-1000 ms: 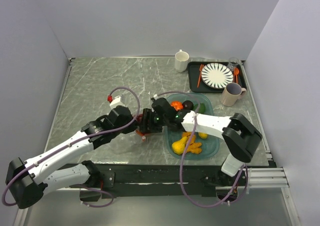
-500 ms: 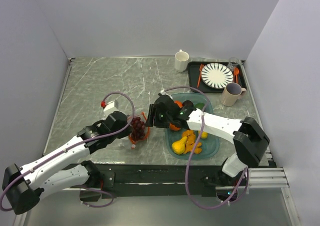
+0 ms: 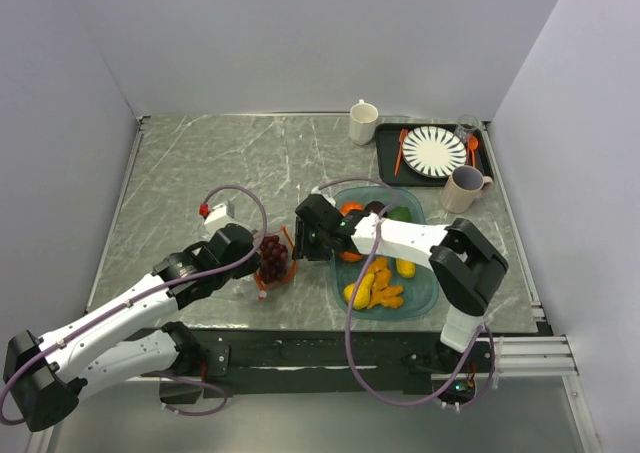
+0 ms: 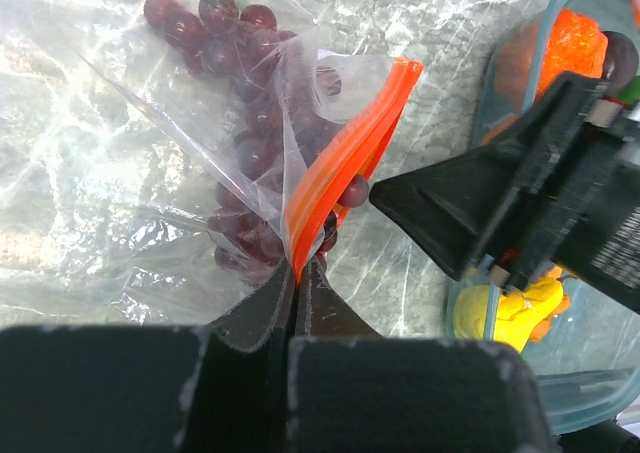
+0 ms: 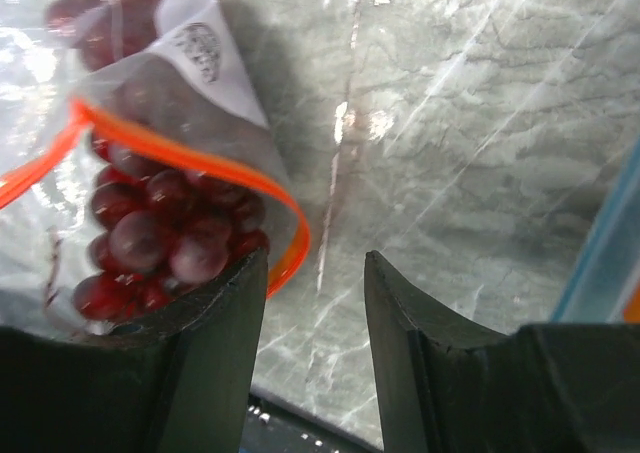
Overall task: Place the food in the zip-top bag and seal the zipper
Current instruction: Adjust the zipper food storage bag at the center of the board.
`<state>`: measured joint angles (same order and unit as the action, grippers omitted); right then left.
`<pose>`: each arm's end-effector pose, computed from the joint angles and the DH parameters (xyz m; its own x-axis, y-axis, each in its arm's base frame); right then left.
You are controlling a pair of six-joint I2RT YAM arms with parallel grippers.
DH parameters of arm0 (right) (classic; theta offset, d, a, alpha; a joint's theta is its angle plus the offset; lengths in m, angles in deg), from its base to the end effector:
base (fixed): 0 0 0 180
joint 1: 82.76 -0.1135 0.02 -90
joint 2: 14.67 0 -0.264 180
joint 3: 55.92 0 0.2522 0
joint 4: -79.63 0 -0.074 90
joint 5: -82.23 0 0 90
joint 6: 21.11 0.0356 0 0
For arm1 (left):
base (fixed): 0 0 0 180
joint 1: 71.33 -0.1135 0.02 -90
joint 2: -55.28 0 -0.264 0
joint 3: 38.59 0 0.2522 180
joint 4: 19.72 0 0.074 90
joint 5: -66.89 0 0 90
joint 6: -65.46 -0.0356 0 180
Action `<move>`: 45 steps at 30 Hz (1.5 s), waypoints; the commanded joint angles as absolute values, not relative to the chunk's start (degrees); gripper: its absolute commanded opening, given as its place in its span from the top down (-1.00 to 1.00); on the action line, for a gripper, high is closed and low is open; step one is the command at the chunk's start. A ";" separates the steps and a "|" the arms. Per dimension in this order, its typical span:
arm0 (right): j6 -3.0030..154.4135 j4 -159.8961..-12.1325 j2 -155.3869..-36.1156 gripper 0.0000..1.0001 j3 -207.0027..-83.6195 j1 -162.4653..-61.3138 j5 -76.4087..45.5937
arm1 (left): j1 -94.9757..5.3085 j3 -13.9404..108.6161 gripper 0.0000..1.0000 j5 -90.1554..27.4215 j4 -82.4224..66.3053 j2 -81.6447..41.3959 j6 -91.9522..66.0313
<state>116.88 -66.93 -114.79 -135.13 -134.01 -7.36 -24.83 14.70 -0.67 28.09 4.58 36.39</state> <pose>0.2292 0.2852 0.1943 -0.9179 0.0434 -0.3944 -0.1423 0.8919 0.4292 0.1338 -0.1212 0.2533 -0.6616 -0.4764 -0.5791 -0.1912 0.8539 -0.4840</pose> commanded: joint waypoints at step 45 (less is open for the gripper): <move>102.29 -48.99 -113.18 1.00 -164.70 -131.46 -13.40 | -25.72 31.05 0.99 9.86 45.54 12.31 34.96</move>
<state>103.92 -54.05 -110.04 -163.85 -133.53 -15.56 -25.44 26.85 8.99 43.89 12.50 36.06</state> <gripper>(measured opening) 0.010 0.022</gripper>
